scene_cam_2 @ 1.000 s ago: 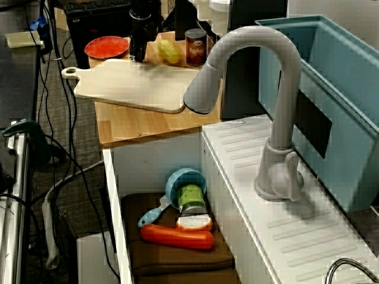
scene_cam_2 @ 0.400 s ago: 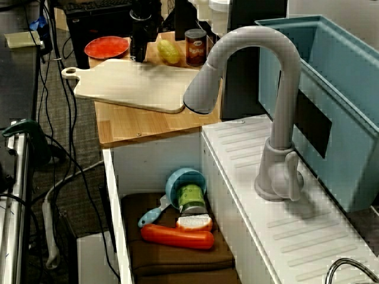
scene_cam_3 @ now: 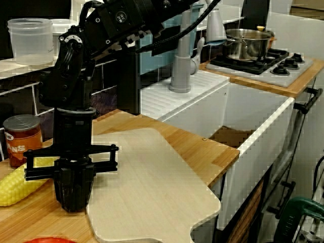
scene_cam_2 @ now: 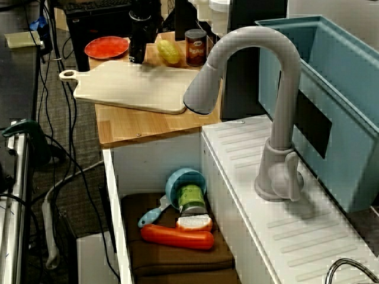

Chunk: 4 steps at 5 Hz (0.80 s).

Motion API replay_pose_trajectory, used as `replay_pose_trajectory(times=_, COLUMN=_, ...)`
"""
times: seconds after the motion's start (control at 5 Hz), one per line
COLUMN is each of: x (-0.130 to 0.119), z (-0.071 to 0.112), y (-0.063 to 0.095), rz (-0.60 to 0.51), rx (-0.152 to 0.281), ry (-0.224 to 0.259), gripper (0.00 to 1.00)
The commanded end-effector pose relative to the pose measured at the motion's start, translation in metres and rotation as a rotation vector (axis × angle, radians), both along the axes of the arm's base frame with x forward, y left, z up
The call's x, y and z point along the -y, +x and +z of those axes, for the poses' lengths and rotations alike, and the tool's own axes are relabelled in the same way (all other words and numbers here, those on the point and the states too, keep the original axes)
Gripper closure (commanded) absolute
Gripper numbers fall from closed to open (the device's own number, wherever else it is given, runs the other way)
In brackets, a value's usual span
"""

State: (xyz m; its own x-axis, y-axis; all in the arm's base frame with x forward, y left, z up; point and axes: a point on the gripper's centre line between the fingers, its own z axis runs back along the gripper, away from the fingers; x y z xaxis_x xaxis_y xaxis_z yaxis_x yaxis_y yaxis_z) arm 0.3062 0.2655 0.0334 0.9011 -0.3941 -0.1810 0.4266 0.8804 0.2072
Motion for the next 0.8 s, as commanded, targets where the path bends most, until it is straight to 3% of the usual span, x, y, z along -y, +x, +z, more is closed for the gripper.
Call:
replay_pose_trajectory(times=0.0, x=0.0019, z=0.0277, y=0.0045, rz=-0.02, rx=0.045, ry=0.018, gripper=1.0)
replay_pose_trajectory(times=0.6, x=0.0053, z=0.03, y=0.0073, rz=-0.036, rx=0.037, ry=-0.006, gripper=1.0)
